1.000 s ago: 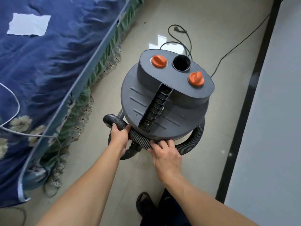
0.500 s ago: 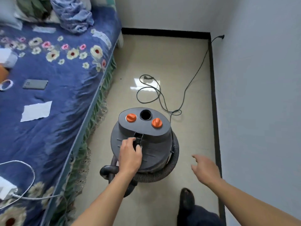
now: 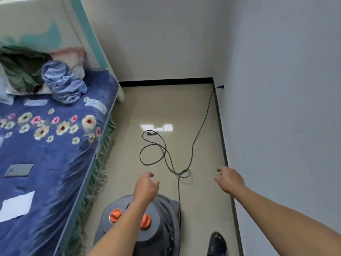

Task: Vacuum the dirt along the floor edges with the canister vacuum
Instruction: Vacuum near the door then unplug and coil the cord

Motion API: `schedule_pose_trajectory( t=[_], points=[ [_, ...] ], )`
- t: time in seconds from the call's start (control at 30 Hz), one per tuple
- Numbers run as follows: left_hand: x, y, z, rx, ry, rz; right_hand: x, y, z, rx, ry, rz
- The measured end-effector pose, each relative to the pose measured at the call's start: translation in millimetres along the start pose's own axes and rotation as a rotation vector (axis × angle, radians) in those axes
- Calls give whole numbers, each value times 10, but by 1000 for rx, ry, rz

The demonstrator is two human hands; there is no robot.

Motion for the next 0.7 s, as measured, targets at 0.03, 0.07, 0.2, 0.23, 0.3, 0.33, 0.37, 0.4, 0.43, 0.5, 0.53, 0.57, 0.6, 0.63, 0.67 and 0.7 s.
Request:
schedule_pose_trajectory(
  t=[0.03,0.07,0.2,0.23,0.3,0.33,0.37,0.4,0.43,0.5,0.53,0.57,0.6,0.63,0.67,0.7],
  points=[
    [-103,202,59,12,-1,2,-177,-34,217,3,19,6],
    [-198,395,115,16,0,-7,-344,-81,420,11,37,15],
    [-600,1068,381,-15,11,-48,-915,-339,1085,24,83,31],
    [-720,1218,454,-19,18,-52,-1036,-414,1222,23,86,34],
    [-995,1526,598,-15,32,-68,-1302,-553,1458,18,93,50],
    [-1160,1690,660,-10,39,-81,-1457,-610,1569,13,96,59],
    [-1336,1866,716,-3,43,-95,-1630,-654,1685,4,100,63],
    [-1525,2041,763,0,46,-110,-1820,-687,1803,-9,105,62],
    [-1733,2220,800,0,51,-126,-2032,-712,1921,-20,112,54],
    [-2172,2572,859,-9,52,-150,-2490,-745,2138,-45,119,17],
    [-2397,2742,879,-19,39,-156,-2717,-757,2237,-70,121,-13],
    [-2609,2908,894,-28,17,-159,-2933,-773,2329,-98,120,-42],
    [-2806,3059,907,-42,-6,-161,-3138,-790,2404,-125,117,-69],
    [-2980,3209,929,-63,-27,-168,-3326,-810,2472,-150,113,-94],
    [-3133,3360,958,-83,-48,-177,-3507,-828,2536,-173,111,-117],
    [-3278,3514,993,-104,-69,-185,-3675,-843,2601,-205,111,-135]
  ],
)
Point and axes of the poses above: each hand's wrist, its own x-axis away from the middle knuckle, its own z-axis out of the back of the hand, y = z × x, the point moved 5 cm from there along -x, towards the middle knuckle, and after that the axes turned 7 degrees about z, right-handed, at the moved point
